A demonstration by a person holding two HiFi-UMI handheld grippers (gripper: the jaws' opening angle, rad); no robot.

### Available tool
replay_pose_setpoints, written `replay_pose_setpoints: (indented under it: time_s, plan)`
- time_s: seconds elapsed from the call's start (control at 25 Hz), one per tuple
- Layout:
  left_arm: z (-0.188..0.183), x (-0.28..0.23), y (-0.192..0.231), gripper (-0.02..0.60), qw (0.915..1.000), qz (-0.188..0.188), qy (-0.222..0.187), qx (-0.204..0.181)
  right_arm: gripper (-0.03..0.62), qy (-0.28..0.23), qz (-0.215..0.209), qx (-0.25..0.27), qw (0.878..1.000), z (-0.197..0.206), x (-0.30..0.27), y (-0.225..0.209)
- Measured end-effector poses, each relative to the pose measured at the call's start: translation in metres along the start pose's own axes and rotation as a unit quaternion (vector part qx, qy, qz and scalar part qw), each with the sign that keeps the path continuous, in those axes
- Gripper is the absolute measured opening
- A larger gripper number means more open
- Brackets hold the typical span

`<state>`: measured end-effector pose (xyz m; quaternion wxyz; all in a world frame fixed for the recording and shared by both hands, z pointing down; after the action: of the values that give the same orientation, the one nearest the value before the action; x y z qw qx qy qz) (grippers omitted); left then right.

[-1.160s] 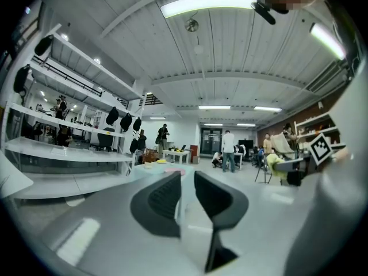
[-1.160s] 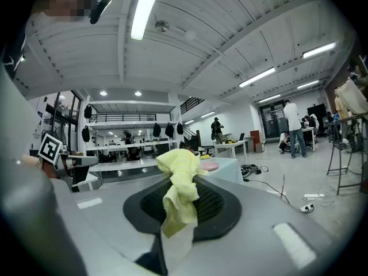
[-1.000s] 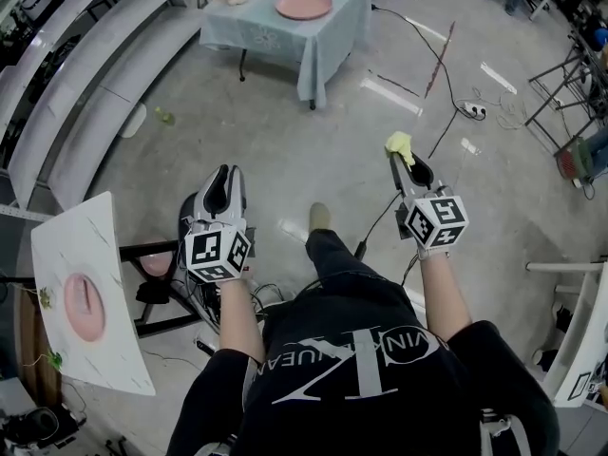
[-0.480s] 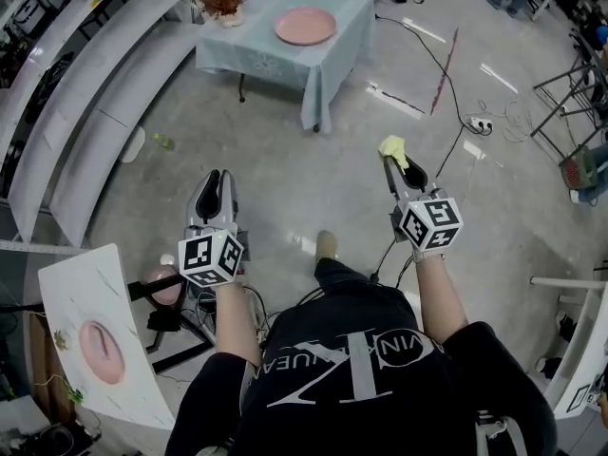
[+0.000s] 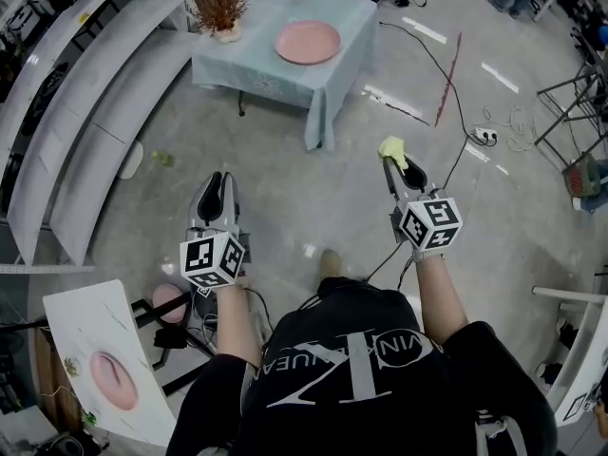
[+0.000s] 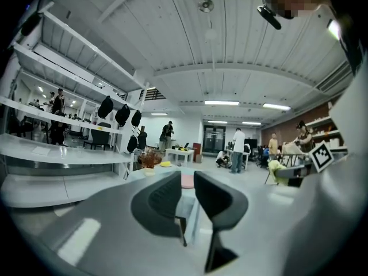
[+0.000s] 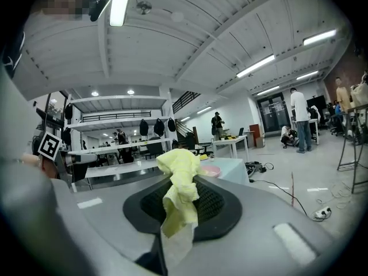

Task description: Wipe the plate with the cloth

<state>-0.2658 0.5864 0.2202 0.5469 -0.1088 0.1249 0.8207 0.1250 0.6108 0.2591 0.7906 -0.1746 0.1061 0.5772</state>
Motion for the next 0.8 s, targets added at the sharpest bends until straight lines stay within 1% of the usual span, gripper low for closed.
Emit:
replay_pose_setpoints:
  time_s: [0.2, 0.44, 0.64, 0.8]
  plan:
    - [-0.002, -0.037, 0.001, 0.000, 0.9999, 0.013, 0.008, 0.000, 0.080, 0.007, 0.005, 0.000, 1.000, -0.005, -0.023, -0.015]
    - [-0.004, -0.065, 0.002, 0.000, 0.9997, 0.020, 0.011, 0.001, 0.080, 0.012, 0.015, -0.008, 1.000, -0.004, -0.039, -0.034]
    - [-0.004, -0.079, 0.001, 0.000, 0.9996, 0.021, 0.016, -0.002, 0.080, 0.015, 0.008, -0.009, 1.000, -0.006, -0.053, -0.041]
    - [-0.006, -0.091, 0.012, 0.000, 0.9995, 0.015, 0.026, 0.000, 0.080, 0.020, 0.000, -0.010, 1.000, -0.014, -0.073, -0.042]
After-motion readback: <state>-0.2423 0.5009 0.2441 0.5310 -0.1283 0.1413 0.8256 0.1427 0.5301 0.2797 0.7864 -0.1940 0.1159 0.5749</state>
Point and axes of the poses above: the fingertips, and each gripper's own axes: x backward along the fingers, y to its left, z out of its underside, the point moved 9 cm from there along x, backward along the fingers, and after that the axes turned 12 degrees about y, right-handed, at the moved point
